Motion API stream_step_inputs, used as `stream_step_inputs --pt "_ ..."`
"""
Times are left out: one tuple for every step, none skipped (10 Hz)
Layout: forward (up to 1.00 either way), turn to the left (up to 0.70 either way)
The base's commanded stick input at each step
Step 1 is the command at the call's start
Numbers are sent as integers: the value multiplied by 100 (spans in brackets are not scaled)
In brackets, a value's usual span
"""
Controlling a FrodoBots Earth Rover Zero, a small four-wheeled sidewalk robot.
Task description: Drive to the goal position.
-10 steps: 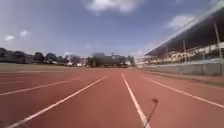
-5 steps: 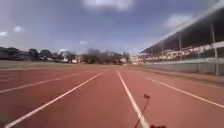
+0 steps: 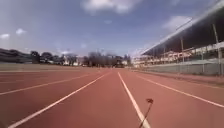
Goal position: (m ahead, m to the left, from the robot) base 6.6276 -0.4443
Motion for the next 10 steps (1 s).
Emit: stream_step_inputs --pt "70 0" --pt "70 0" --pt "70 0" --pt "70 0" --pt "70 0" --pt "70 0" --pt "70 0" --pt "70 0" --pt "70 0" --pt "70 0"
